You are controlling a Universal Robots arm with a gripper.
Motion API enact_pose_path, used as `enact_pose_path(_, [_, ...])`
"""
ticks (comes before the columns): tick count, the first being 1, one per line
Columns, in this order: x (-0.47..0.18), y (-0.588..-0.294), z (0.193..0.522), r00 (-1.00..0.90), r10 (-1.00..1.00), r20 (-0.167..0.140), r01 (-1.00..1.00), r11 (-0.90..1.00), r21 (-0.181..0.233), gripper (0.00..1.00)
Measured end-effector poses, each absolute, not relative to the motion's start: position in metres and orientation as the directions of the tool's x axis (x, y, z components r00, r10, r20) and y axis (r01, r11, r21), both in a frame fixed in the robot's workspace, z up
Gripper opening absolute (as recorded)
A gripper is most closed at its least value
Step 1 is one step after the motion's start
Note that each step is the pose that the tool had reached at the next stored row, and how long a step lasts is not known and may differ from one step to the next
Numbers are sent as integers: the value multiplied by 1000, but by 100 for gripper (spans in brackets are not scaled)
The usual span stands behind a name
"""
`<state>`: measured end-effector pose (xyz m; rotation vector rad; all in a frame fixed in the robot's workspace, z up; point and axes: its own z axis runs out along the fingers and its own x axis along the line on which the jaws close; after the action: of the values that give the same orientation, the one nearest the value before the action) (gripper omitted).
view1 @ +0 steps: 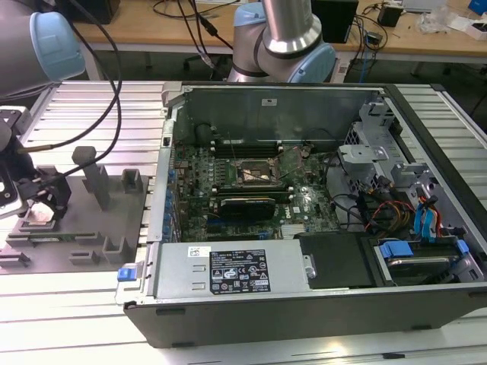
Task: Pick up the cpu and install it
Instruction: 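Pick up the cpu and move it towards the insertion slot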
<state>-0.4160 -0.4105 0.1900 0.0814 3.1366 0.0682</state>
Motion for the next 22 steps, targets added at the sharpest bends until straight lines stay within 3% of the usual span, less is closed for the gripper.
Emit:
enact_pose_path(14, [-416,-410,187,-1000,-3,-2,-3,999,44,72])
enact_pose_path(16, [-416,-410,187,-1000,-2,-2,-3,999,44,64])
enact_pose_path(22, [-417,-410,187,-1000,-2,-2,-2,999,44,64])
